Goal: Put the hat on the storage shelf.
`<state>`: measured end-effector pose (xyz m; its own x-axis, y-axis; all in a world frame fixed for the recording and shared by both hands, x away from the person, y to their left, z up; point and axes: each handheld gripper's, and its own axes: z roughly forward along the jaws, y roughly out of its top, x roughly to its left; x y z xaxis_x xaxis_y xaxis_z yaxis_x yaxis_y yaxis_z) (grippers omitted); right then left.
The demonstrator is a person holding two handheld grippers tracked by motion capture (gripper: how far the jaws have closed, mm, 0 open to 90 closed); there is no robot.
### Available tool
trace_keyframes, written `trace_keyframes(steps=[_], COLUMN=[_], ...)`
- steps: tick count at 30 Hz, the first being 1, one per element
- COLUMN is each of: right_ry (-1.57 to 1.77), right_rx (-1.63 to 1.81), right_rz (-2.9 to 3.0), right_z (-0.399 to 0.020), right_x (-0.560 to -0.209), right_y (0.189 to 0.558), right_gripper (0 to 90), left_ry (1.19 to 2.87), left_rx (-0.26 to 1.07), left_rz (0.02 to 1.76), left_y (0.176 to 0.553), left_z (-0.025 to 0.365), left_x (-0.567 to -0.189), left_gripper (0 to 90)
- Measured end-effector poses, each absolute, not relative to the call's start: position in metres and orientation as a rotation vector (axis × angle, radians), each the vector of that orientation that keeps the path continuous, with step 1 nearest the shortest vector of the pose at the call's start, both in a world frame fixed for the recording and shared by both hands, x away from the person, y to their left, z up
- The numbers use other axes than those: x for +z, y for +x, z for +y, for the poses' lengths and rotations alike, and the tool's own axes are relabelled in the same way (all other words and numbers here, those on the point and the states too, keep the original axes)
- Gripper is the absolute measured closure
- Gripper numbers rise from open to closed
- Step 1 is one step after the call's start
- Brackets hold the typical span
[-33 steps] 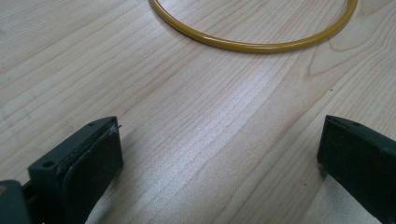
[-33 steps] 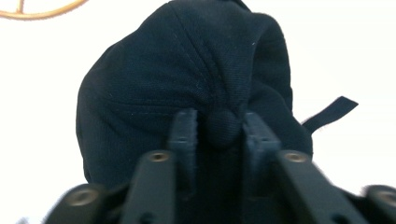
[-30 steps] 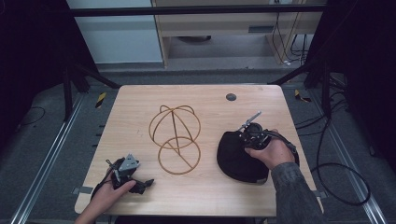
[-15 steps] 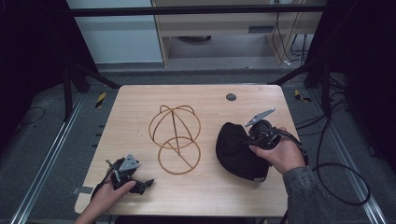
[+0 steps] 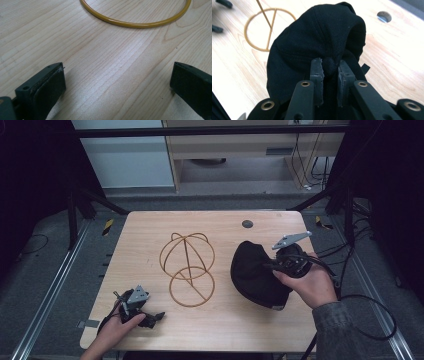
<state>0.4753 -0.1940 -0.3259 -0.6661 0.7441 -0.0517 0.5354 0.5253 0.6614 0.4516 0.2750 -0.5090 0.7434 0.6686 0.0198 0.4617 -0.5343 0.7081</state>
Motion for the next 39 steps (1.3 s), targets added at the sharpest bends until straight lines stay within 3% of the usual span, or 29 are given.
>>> trace_keyframes(steps=[39], right_ry=[1.033], right_rx=[1.146], right_rz=[2.288], right_z=[-0.202], right_x=[-0.267], right_y=[0.458], right_gripper=[78.2], left_ry=[2.230], left_rx=[0.379], left_rz=[0.853], left_y=[0.451], left_z=[0.275], left_x=[-0.509], left_gripper=[0.0])
